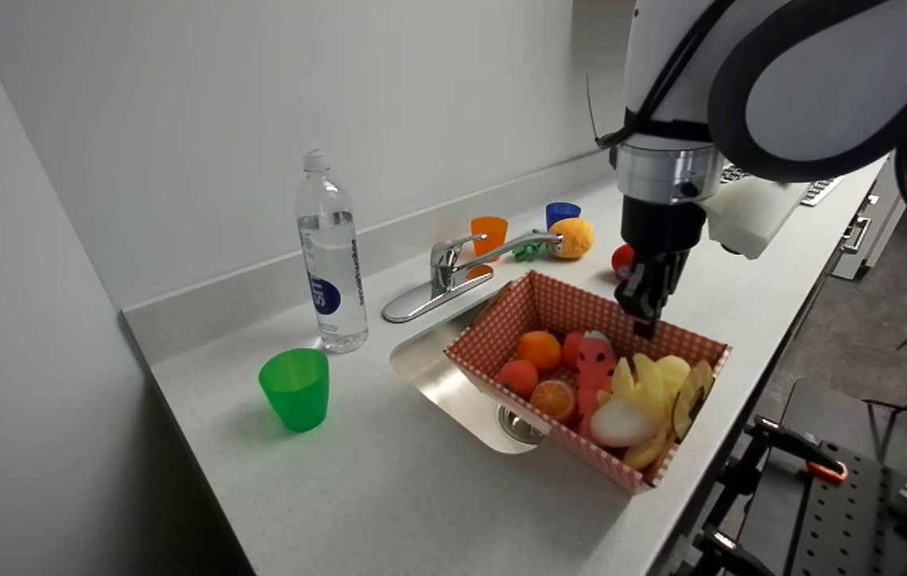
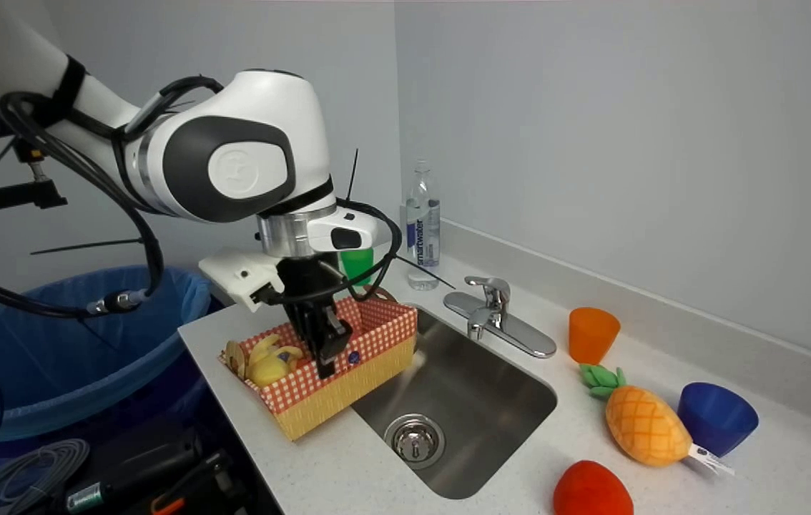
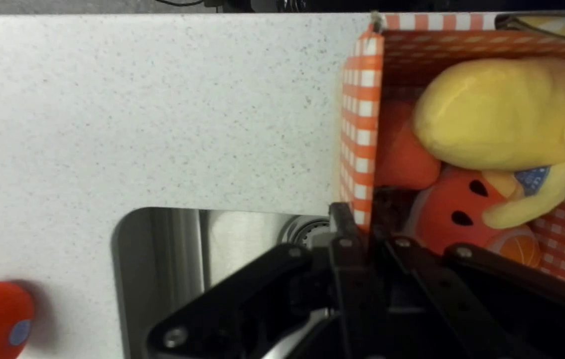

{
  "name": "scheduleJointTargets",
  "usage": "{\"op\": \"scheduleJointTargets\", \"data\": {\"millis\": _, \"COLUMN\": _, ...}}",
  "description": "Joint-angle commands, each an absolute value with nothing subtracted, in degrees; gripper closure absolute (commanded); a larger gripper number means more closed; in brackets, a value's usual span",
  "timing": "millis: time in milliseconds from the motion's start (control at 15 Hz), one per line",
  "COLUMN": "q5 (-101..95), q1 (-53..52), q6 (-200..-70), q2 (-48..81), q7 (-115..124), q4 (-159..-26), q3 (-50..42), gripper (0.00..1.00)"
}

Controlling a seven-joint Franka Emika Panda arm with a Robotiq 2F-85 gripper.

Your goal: Move the box to the right

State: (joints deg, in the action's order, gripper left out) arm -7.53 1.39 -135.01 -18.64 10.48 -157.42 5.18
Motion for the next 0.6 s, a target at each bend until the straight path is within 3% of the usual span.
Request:
{"op": "scheduleJointTargets", "data": {"millis": 0, "q5": -8.97, "q1": 3.87, "q6": -133.31, "q2": -21.03, "q7": 14.14, "q4": -157.33, "q3": 4.23, "gripper": 0.98}}
{"op": "scheduleJointTargets", "data": {"millis": 533, "q5": 0.72, "q1": -1.17, "q6": -137.45, "q2": -27.89, "q7": 11.12, "q4": -157.06, "q3": 3.52, "gripper": 0.98}}
